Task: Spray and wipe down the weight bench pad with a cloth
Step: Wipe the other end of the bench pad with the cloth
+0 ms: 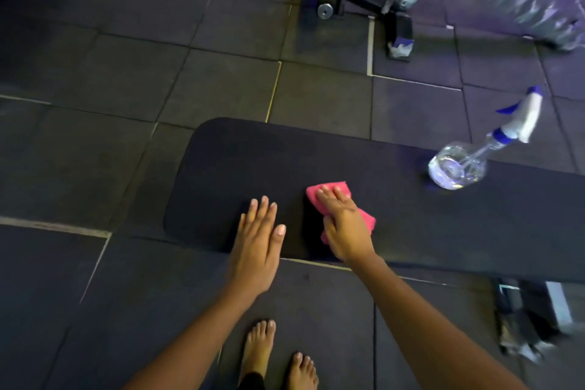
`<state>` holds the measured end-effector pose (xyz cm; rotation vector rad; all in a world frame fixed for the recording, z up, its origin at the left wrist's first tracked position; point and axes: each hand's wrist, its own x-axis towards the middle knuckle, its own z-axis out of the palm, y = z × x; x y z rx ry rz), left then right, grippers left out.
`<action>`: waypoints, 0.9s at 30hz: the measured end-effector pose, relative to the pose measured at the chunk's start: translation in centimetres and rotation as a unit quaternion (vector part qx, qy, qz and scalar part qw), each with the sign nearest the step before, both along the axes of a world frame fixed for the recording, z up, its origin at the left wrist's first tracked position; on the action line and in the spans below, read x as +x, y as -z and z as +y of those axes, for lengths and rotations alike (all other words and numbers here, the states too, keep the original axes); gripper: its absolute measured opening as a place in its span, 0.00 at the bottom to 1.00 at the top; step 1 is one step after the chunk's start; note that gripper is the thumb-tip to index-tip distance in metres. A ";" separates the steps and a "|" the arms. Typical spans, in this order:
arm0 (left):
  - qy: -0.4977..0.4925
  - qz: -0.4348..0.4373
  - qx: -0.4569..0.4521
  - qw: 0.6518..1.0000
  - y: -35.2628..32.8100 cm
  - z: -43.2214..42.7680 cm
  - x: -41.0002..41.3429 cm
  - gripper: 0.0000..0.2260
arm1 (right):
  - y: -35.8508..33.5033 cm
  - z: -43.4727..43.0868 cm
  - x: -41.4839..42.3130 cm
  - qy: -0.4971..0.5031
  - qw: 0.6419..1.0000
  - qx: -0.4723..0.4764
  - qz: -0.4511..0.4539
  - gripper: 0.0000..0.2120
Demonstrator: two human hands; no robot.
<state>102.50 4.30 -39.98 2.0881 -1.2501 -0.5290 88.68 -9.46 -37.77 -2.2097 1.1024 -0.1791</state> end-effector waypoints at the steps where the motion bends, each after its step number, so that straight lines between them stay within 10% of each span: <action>1: 0.027 -0.025 0.013 0.999 0.3 -0.5 -0.8 0.33 | 0.6 0.3 -0.5 -0.028 1.000 -0.003 0.012 0.29; 10: 0.087 -0.166 0.101 0.977 1.8 -0.8 -2.2 0.28 | 0.3 3.6 -5.4 -0.106 0.992 0.062 -0.037 0.30; 16: 0.133 -0.188 0.110 0.967 0.8 -1.3 -3.4 0.28 | -2.0 0.9 -7.1 0.088 0.985 0.052 -0.139 0.29; 27: 0.152 -0.158 0.107 0.970 1.4 -2.5 -4.5 0.26 | 2.0 -0.5 -7.6 0.105 0.994 -0.004 -0.010 0.31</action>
